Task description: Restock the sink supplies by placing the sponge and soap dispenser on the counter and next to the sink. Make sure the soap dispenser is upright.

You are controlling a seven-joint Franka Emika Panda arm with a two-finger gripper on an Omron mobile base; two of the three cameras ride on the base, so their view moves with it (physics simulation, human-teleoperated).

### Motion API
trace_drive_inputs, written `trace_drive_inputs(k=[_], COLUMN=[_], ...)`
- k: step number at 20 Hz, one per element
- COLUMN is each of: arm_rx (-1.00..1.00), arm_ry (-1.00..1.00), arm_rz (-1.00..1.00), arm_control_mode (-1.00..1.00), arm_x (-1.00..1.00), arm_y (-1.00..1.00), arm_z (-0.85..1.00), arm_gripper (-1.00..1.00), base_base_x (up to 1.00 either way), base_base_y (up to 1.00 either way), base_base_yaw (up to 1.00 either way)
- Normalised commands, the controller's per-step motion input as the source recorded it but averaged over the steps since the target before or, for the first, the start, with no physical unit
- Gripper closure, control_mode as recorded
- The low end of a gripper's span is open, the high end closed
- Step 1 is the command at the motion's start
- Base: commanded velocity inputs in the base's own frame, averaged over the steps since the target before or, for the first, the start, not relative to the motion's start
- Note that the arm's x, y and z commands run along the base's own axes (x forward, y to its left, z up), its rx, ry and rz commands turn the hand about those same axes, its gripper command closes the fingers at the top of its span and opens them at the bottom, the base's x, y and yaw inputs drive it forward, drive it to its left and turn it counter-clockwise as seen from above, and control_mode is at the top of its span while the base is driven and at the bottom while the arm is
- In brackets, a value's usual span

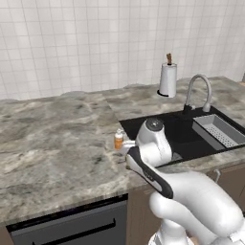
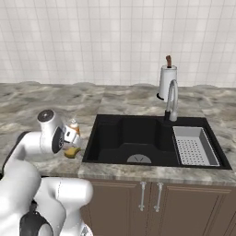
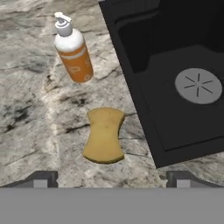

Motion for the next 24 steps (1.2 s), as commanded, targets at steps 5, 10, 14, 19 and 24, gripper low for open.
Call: trace_drive_inputs(k=[5, 10, 14, 19, 24], arm_rx=[0.00, 0.00, 0.01, 0.01, 0.00], arm_ry=[-0.15, -0.10, -0.04, -0.01, -0.02], arm_rz=[0.00, 0.00, 0.00, 0.00, 0.00], arm_control_mode=[-1.00, -1.00, -1.00, -1.00, -1.00], arm_x=[-0.58, -0.65, -0.62, -0.58, -0.38], arm_y=[-0.20, -0.18, -0.19, -0.15, -0.05], arm_z=[0.73, 0.62, 0.48, 0.27, -0.01], arm_gripper=[-1.00, -1.00, -1.00, -1.00, -1.00], base_base_x=[0.00, 0.00, 0.00, 0.00, 0.00], base_base_y=[0.00, 0.00, 0.00, 0.00, 0.00], base_base_yaw=[0.00, 0.00, 0.00, 0.00, 0.00])
